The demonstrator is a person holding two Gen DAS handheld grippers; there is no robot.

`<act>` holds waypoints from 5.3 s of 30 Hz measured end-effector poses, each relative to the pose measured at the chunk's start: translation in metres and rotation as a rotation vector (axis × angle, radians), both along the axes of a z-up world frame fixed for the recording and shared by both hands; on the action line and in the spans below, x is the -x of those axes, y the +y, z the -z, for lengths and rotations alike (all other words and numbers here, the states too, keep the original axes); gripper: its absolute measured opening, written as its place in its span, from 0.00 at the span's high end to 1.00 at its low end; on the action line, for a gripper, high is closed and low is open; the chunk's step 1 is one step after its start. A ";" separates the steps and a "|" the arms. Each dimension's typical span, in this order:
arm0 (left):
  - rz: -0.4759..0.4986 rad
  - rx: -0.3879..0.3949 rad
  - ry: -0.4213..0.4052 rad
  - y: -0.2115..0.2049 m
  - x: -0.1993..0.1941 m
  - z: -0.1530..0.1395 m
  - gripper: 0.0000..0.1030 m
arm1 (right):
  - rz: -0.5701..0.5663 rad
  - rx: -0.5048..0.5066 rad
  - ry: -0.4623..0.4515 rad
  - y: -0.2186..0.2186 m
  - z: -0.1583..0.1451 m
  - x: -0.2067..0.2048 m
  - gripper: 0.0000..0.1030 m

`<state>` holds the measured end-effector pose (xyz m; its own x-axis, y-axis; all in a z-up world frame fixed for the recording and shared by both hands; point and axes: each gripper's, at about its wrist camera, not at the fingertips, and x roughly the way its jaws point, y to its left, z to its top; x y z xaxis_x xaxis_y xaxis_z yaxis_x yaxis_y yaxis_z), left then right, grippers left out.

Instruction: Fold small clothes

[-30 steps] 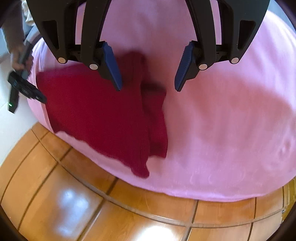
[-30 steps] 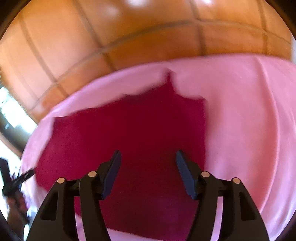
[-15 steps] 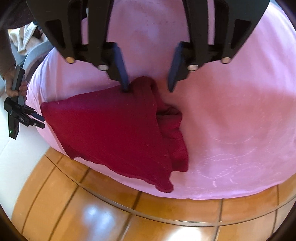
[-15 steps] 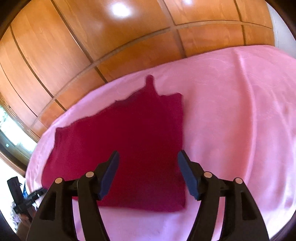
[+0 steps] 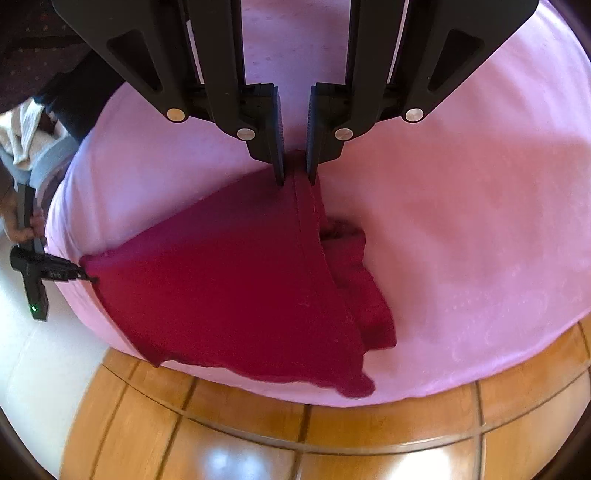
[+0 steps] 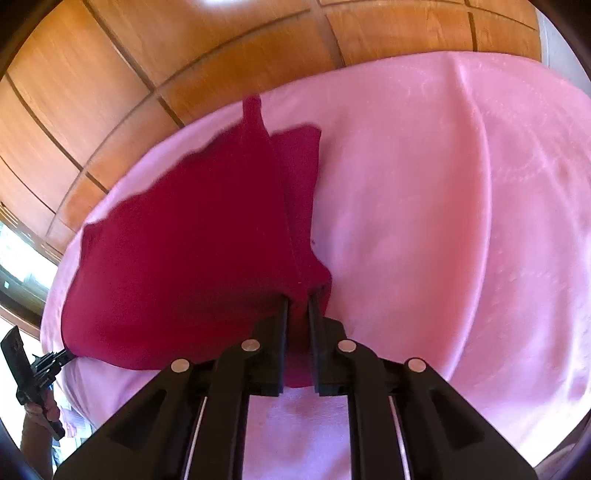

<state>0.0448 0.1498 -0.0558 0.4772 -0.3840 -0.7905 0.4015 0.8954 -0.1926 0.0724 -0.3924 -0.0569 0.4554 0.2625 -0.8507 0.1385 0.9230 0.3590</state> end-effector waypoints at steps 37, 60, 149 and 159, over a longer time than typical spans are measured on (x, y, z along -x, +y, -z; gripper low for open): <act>-0.294 -0.084 -0.020 -0.105 -0.051 -0.022 0.49 | -0.024 -0.328 0.005 -0.016 0.015 -0.038 0.71; -0.276 0.214 0.032 -0.059 -0.045 -0.041 0.49 | -0.203 -0.454 -0.154 0.113 -0.109 -0.081 0.77; -0.346 0.101 -0.029 -0.002 -0.073 -0.011 0.29 | -0.474 -0.111 -0.187 0.245 -0.048 -0.127 0.10; -0.342 0.144 -0.024 0.002 -0.073 -0.008 0.28 | -0.388 -0.321 -0.047 0.213 -0.012 -0.132 0.10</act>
